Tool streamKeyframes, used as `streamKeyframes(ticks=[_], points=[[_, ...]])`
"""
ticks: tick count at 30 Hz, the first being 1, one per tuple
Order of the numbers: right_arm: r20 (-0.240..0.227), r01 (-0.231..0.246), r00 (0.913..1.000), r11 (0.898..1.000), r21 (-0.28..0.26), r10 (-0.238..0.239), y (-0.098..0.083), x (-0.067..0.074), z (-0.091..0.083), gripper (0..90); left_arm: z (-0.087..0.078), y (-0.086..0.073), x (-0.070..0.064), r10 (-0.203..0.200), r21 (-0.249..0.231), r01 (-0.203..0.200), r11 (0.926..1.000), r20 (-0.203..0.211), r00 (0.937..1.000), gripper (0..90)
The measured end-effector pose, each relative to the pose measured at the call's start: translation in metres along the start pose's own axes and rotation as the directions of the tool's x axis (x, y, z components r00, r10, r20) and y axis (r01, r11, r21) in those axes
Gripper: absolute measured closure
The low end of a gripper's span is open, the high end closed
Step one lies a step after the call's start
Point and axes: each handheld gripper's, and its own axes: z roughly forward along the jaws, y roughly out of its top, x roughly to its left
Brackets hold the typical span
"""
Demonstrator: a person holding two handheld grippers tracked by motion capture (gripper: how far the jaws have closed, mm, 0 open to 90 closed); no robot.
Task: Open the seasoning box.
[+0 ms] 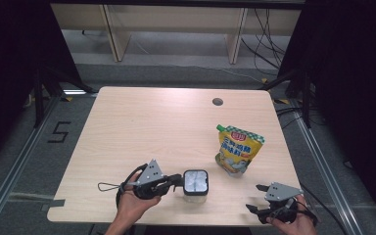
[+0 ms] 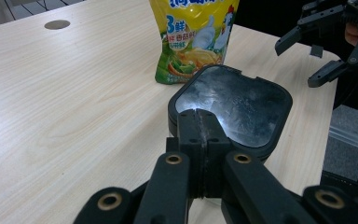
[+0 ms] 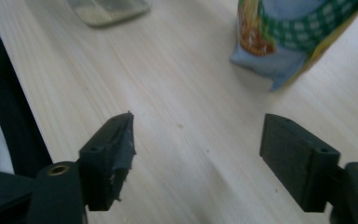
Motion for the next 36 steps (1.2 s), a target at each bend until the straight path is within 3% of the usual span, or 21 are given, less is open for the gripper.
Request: streamKeyframes(ticks=[1, 2, 3, 4, 5, 6, 7, 10, 13, 14, 17, 24, 26, 27, 33, 36], points=[[-0.016, 0.007, 0.9998, 0.998, -0.055, -0.008, 0.005, 0.002, -0.002, 37.4, 0.000, 0.000, 0.001, 0.011, -0.002, -0.011, 0.9999, 0.000, 0.9999, 89.0], [-0.016, 0.007, 0.9998, 0.998, -0.055, -0.008, 0.005, 0.002, -0.002, 37.4, 0.000, 0.000, 0.001, 0.004, -0.004, -0.004, 1.0000, 0.003, 1.0000, 89.0], [-0.030, 0.006, 0.9995, 0.997, -0.078, -0.008, 0.008, 0.004, -0.003, 42.8, 0.000, -0.001, 0.001, -0.002, -0.007, 0.002, 1.0000, 0.000, 1.0000, 89.0], [-0.028, 0.040, 0.9987, 0.993, -0.111, -0.044, 0.014, 0.008, -0.002, 49.5, 0.000, -0.002, 0.001, -0.016, -0.012, 0.016, 0.9998, 0.004, 0.9999, 89.0], [-0.028, 0.040, 0.9987, 0.993, -0.111, -0.044, 0.014, 0.008, -0.002, 49.5, 0.000, -0.002, 0.001, -0.016, -0.012, 0.016, 0.9998, 0.004, 0.9999, 89.0], [-0.047, 0.077, 0.9953, 0.987, -0.141, -0.085, 0.021, 0.013, 0.000, 55.2, 0.000, -0.002, 0.003, -0.004, -0.015, 0.004, 0.9999, 0.011, 0.9999, 89.0], [-0.044, 0.080, 0.9952, 0.986, -0.148, -0.088, 0.024, 0.015, 0.002, 57.3, 0.000, -0.002, 0.002, -0.022, -0.015, 0.022, 0.9996, 0.008, 0.9997, 89.0], [-0.047, 0.099, 0.9930, 0.981, -0.164, -0.108, 0.029, 0.017, 0.004, 61.0, -0.001, -0.003, 0.002, -0.018, -0.018, 0.018, 0.9997, 0.006, 0.9998, 89.0], [-0.063, 0.080, 0.9936, 0.977, -0.199, -0.094, 0.035, 0.018, 0.006, 64.6, -0.001, -0.003, 0.003, -0.012, -0.013, 0.012, 0.9998, 0.007, 0.9999, 89.1], [-0.060, 0.068, 0.9948, 0.975, -0.212, -0.082, 0.037, 0.018, 0.006, 66.1, -0.001, -0.004, 0.003, -0.031, -0.016, 0.031, 0.9994, 0.010, 0.9995, 89.0], [-0.097, 0.051, 0.9922, 0.964, -0.261, -0.078, 0.047, 0.019, 0.012, 70.9, -0.001, -0.004, 0.002, -0.031, -0.017, 0.031, 0.9994, 0.006, 0.9995, 89.0], [-0.133, 0.061, 0.9860, 0.960, -0.274, -0.101, 0.068, 0.024, 0.026, 75.7, -0.002, -0.006, 0.004, -0.018, -0.026, 0.018, 0.9995, 0.015, 0.9997, 88.6], [-0.127, 0.094, 0.9830, 0.958, -0.272, -0.132, 0.077, 0.028, 0.033, 76.7, -0.001, -0.006, 0.005, -0.017, -0.028, 0.018, 0.9995, 0.017, 0.9997, 87.8], [-0.127, 0.094, 0.9830, 0.958, -0.272, -0.132, 0.077, 0.028, 0.033, 76.7, -0.001, -0.007, 0.004, -0.032, -0.032, 0.033, 0.9990, 0.018, 0.9993, 87.8], [-0.134, 0.123, 0.9770, 0.951, -0.283, -0.166, 0.091, 0.037, 0.043, 80.5, -0.001, -0.007, 0.005, -0.024, -0.038, 0.025, 0.9990, 0.016, 0.9996, 85.9], [-0.132, 0.128, 0.9767, 0.953, -0.276, -0.169, 0.093, 0.039, 0.044, 81.6, -0.002, -0.007, 0.007, 0.000, -0.033, 0.001, 0.9995, 0.015, 0.9999, 82.9]])
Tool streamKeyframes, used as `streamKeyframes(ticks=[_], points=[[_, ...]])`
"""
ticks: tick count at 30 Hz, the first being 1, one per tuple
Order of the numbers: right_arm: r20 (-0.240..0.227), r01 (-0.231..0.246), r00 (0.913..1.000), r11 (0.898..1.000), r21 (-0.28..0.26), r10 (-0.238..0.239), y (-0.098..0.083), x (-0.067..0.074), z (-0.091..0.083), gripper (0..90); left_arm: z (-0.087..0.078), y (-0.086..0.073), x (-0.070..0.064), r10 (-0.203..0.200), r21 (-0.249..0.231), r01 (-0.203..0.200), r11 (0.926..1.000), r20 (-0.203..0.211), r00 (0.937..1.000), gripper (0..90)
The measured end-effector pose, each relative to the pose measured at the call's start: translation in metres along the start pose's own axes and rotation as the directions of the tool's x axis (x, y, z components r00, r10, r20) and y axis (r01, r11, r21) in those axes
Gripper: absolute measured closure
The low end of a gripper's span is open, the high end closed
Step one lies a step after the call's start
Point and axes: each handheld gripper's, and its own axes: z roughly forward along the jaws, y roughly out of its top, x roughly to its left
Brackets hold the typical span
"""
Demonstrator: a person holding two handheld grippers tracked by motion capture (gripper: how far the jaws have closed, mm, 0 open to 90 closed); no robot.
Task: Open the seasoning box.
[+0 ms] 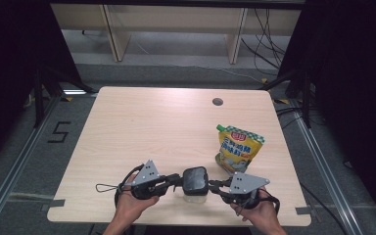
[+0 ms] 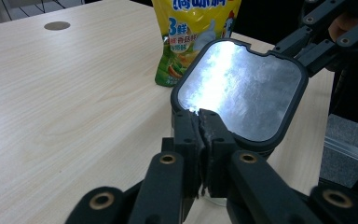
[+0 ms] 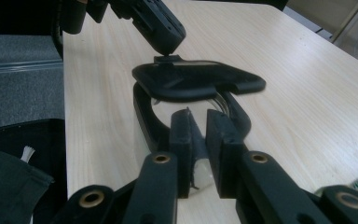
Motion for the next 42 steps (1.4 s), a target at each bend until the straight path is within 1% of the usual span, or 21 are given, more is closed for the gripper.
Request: streamKeyframes(ticks=[2, 3, 5, 6, 8, 11, 16, 17, 18, 21, 22, 23, 24, 26, 28, 30, 32, 39, 40, 41, 42], points=[[-0.009, 0.007, 0.9999, 1.000, 0.000, -0.007, 0.003, 0.001, 0.003, 81.7, -0.001, -0.001, 0.002, -0.015, -0.004, 0.015, 0.9999, -0.010, 0.9998, 71.3], [-0.008, 0.012, 0.9999, 1.000, 0.001, -0.012, 0.004, 0.000, 0.005, 81.5, -0.003, -0.002, 0.003, 0.003, -0.002, -0.003, 1.0000, 0.008, 1.0000, 61.8], [-0.008, 0.001, 1.0000, 1.000, -0.005, -0.001, 0.005, 0.000, 0.006, 81.4, -0.003, -0.003, 0.003, 0.018, 0.006, -0.018, 0.9998, 0.022, 0.9996, 51.6], [-0.008, 0.001, 1.0000, 1.000, -0.005, -0.001, 0.005, 0.000, 0.006, 81.4, -0.003, -0.004, 0.002, 0.029, 0.023, -0.029, 0.9993, 0.029, 0.9992, 51.6], [-0.006, 0.002, 1.0000, 1.000, -0.006, -0.002, 0.006, 0.000, 0.005, 81.1, -0.001, -0.008, 0.001, 0.080, 0.056, -0.082, 0.9950, 0.044, 0.9958, 47.4], [0.002, 0.011, 0.9999, 1.000, -0.018, -0.011, 0.008, 0.000, 0.006, 80.7, 0.004, -0.016, 0.000, 0.080, 0.084, -0.083, 0.9930, 0.043, 0.9959, 44.2], [-0.005, 0.015, 0.9999, 1.000, -0.020, -0.015, 0.013, 0.001, 0.009, 79.7, 0.011, -0.026, 0.001, 0.091, 0.118, -0.097, 0.9883, 0.060, 0.9941, 47.1], [-0.002, 0.014, 0.9999, 1.000, -0.026, -0.014, 0.014, 0.001, 0.010, 79.4, 0.012, -0.028, 0.003, 0.120, 0.132, -0.128, 0.9829, 0.067, 0.9905, 47.8], [-0.006, 0.013, 0.9999, 0.999, -0.032, -0.013, 0.015, 0.002, 0.011, 78.9, 0.014, -0.030, 0.002, 0.110, 0.129, -0.119, 0.9845, 0.069, 0.9915, 49.1], [-0.009, 0.019, 0.9998, 0.999, -0.039, -0.019, 0.018, 0.003, 0.013, 78.4, 0.016, -0.033, 0.003, 0.116, 0.137, -0.124, 0.9827, 0.065, 0.9911, 53.3], [-0.009, 0.018, 0.9998, 0.999, -0.043, -0.019, 0.019, 0.003, 0.013, 78.4, 0.017, -0.034, 0.002, 0.103, 0.124, -0.111, 0.9861, 0.067, 0.9924, 54.6], [-0.014, 0.013, 0.9998, 0.999, -0.038, -0.014, 0.020, 0.004, 0.014, 78.3, 0.017, -0.034, 0.004, 0.119, 0.130, -0.127, 0.9834, 0.070, 0.9905, 56.4], [-0.013, 0.022, 0.9997, 0.998, -0.051, -0.022, 0.021, 0.004, 0.015, 78.2, 0.017, -0.035, 0.003, 0.098, 0.124, -0.105, 0.9867, 0.063, 0.9932, 58.2], [-0.017, 0.018, 0.9997, 0.998, -0.055, -0.019, 0.023, 0.005, 0.018, 77.3, 0.016, -0.036, 0.006, 0.099, 0.114, -0.105, 0.9880, 0.050, 0.9938, 65.3], [-0.014, 0.006, 0.9999, 0.998, -0.055, -0.007, 0.024, 0.006, 0.019, 77.3, 0.016, -0.035, 0.007, 0.115, 0.112, -0.120, 0.9864, 0.049, 0.9922, 66.9], [-0.018, 0.023, 0.9995, 0.998, -0.061, -0.024, 0.027, 0.006, 0.022, 77.3, 0.016, -0.036, 0.008, 0.121, 0.111, -0.126, 0.9858, 0.050, 0.9914, 69.5], [-0.014, 0.020, 0.9997, 0.997, -0.070, -0.021, 0.029, 0.006, 0.024, 77.3, 0.016, -0.037, 0.008, 0.110, 0.103, -0.114, 0.9881, 0.046, 0.9929, 72.3], [-0.034, 0.031, 0.9989, 0.996, -0.087, -0.034, 0.041, 0.009, 0.038, 77.3, 0.015, -0.037, 0.007, 0.120, 0.111, -0.124, 0.9860, 0.038, 0.9920, 73.6], [-0.040, 0.035, 0.9985, 0.996, -0.084, -0.038, 0.043, 0.010, 0.040, 77.3, 0.015, -0.036, 0.008, 0.144, 0.111, -0.148, 0.9827, 0.044, 0.9886, 73.6], [-0.042, 0.035, 0.9984, 0.996, -0.085, -0.039, 0.044, 0.010, 0.042, 77.3, 0.015, -0.037, 0.007, 0.112, 0.111, -0.115, 0.9870, 0.038, 0.9930, 73.6], [-0.041, 0.041, 0.9981, 0.996, -0.083, -0.045, 0.045, 0.011, 0.044, 77.2, 0.015, -0.037, 0.007, 0.109, 0.109, -0.112, 0.9876, 0.036, 0.9934, 73.6]])
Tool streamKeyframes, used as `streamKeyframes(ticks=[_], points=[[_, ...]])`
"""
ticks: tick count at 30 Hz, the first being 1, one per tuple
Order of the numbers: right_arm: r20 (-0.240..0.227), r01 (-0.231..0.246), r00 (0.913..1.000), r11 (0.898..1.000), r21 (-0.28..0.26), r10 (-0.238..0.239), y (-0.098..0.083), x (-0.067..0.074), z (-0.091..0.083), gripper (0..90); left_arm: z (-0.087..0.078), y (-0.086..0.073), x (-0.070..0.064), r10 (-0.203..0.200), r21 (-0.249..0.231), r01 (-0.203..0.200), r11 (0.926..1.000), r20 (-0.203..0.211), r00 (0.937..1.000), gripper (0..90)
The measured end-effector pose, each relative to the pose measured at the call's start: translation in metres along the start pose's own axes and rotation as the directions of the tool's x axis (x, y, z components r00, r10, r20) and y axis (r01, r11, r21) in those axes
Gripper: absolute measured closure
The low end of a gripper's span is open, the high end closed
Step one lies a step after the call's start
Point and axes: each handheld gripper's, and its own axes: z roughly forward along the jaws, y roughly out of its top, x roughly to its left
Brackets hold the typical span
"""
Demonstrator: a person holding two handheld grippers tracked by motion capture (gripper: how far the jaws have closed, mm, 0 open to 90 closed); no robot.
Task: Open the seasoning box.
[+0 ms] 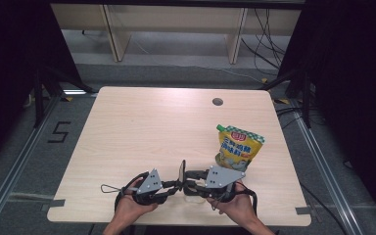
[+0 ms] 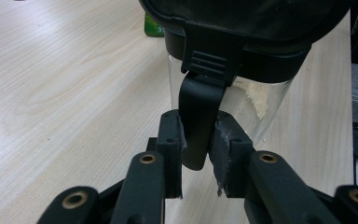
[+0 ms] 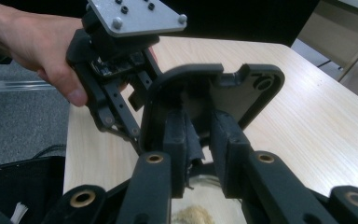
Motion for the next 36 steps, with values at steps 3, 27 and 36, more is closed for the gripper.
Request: streamKeyframes(ticks=[3, 27, 36], points=[[-0.001, 0.006, 1.0000, 1.000, 0.007, -0.006, 0.002, 0.001, 0.005, 76.9, 0.000, 0.001, 0.001, 0.029, 0.004, -0.029, 0.9996, 0.003, 0.9996, 73.6], [-0.013, 0.005, 0.9999, 1.000, 0.025, -0.005, 0.007, -0.003, 0.024, 77.0, -0.001, 0.002, -0.001, 0.041, 0.019, -0.041, 0.9990, -0.013, 0.9991, 73.4], [-0.004, 0.001, 1.0000, 1.000, 0.021, 0.000, 0.004, -0.010, 0.016, 75.5, -0.004, 0.001, -0.001, 0.006, 0.011, -0.006, 0.9999, -0.007, 1.0000, 59.0]])
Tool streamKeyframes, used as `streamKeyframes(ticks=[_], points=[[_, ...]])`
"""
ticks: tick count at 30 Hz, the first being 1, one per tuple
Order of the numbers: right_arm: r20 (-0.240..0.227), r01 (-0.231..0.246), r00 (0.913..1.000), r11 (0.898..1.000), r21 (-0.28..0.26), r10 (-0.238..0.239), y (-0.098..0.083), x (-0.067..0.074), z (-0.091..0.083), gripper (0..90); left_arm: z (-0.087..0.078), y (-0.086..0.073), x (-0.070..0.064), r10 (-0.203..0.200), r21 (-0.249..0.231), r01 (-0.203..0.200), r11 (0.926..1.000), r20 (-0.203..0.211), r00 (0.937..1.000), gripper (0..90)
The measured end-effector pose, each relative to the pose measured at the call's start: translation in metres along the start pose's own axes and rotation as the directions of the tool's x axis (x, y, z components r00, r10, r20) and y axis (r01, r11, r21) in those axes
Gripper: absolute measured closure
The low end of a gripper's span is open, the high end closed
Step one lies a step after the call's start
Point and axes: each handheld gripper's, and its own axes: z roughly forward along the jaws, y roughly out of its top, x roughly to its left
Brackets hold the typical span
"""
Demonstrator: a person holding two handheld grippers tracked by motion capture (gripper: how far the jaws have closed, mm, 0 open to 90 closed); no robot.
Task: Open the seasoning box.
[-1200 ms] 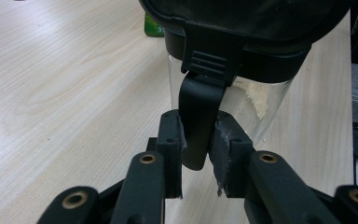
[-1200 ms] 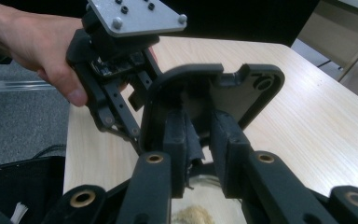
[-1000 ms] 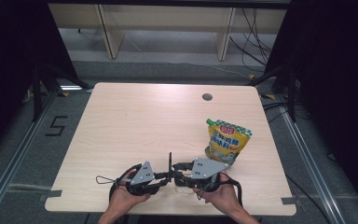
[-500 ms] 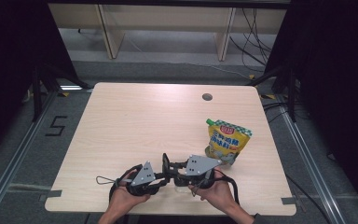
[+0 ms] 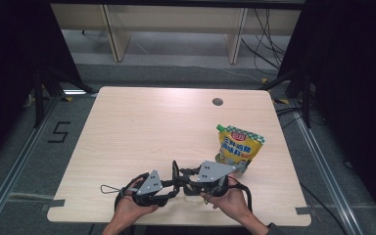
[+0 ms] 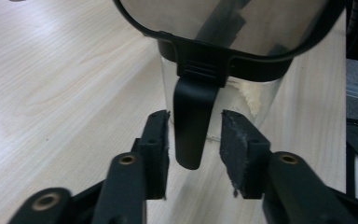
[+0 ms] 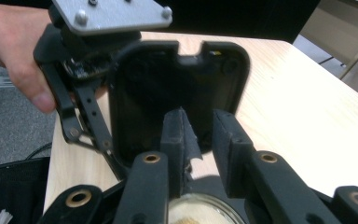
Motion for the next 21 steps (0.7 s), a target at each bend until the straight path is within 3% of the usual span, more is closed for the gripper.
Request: streamKeyframes(ticks=[3, 7, 9, 13, 16, 18, 21], points=[[0.010, -0.008, 0.9999, 1.000, -0.001, 0.008, -0.004, -0.003, -0.006, 75.4, -0.003, -0.001, 0.002, 0.003, 0.000, -0.003, 1.0000, -0.007, 1.0000, 56.2], [0.021, -0.028, 0.9994, 1.000, -0.006, 0.028, -0.011, -0.007, -0.020, 78.1, -0.007, -0.002, 0.001, -0.035, 0.002, 0.035, 0.9994, -0.024, 0.9991, 52.9], [0.023, -0.031, 0.9992, 0.999, -0.013, 0.031, -0.013, -0.009, -0.023, 78.1, -0.009, -0.002, 0.001, -0.020, 0.002, 0.020, 0.9998, -0.012, 0.9997, 52.7], [0.045, -0.033, 0.9984, 0.999, -0.025, 0.034, -0.019, -0.016, -0.038, 79.2, -0.014, -0.007, -0.005, -0.040, 0.003, 0.040, 0.9992, -0.018, 0.9990, 48.3], [0.055, -0.063, 0.9964, 0.998, -0.021, 0.064, -0.023, -0.017, -0.046, 80.8, -0.024, -0.010, -0.007, -0.016, 0.026, 0.017, 0.9995, -0.022, 0.9996, 46.7], [0.061, -0.068, 0.9957, 0.997, -0.027, 0.069, -0.028, -0.019, -0.053, 81.6, -0.028, -0.012, -0.011, -0.045, 0.009, 0.045, 0.9989, -0.029, 0.9986, 45.4], [0.089, -0.082, 0.9925, 0.996, -0.028, 0.084, -0.035, -0.021, -0.066, 81.9, -0.035, -0.014, -0.014, -0.047, 0.007, 0.048, 0.9988, -0.032, 0.9984, 44.3]])
